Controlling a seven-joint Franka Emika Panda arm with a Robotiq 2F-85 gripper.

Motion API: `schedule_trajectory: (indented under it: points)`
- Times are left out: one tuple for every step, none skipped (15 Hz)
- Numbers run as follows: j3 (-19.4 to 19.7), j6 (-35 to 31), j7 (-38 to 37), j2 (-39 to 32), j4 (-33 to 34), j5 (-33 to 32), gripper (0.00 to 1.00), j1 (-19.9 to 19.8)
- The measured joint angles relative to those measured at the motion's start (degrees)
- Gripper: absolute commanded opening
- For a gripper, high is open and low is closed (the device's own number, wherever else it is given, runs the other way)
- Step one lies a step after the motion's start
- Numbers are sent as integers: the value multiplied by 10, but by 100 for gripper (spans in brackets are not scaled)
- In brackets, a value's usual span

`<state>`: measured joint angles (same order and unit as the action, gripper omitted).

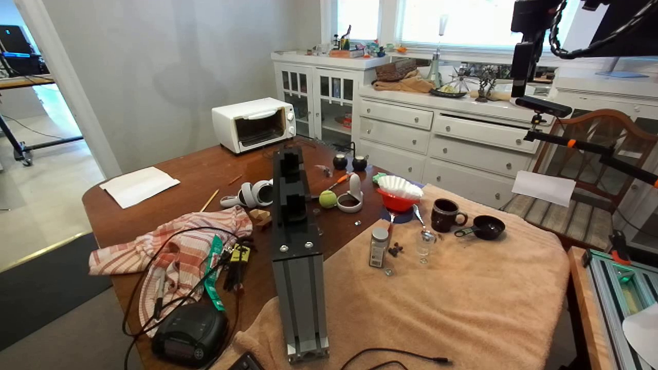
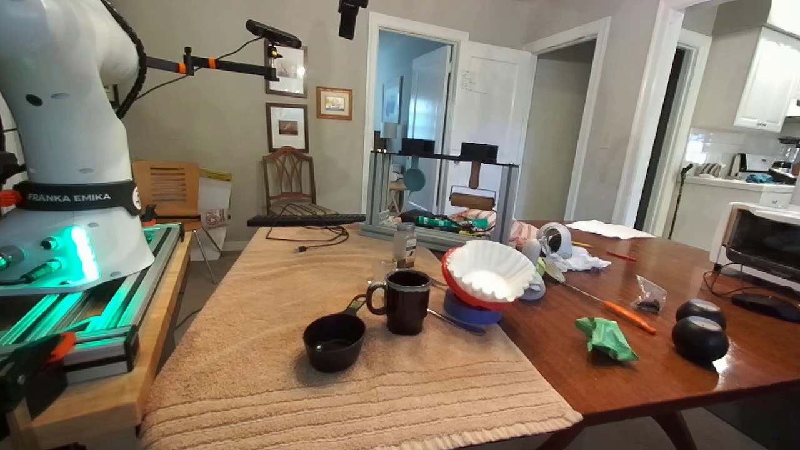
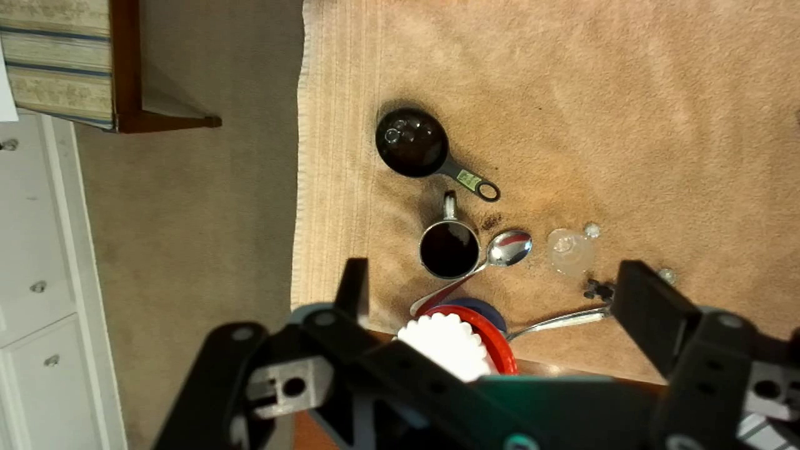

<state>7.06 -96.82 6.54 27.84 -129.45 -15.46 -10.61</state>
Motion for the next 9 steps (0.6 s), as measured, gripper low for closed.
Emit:
schedule_trajectory:
  points:
    - [0,0,0,0,0,0,100,0]
    - [0,0,0,0,0,0,100,0]
    - [0,0,0,0,0,0,100,0]
    - [0,0,0,0,0,0,100,0]
    - [0,0,0,0,0,0,100,1]
    - [1,0,0,0,1,0,100,2]
    - [-2,-4,0,1,4,-1,100,5]
    - [-7,-8,0,3,10,-2,100,11]
    - [-16,-11,0,5,19,-5,100,19]
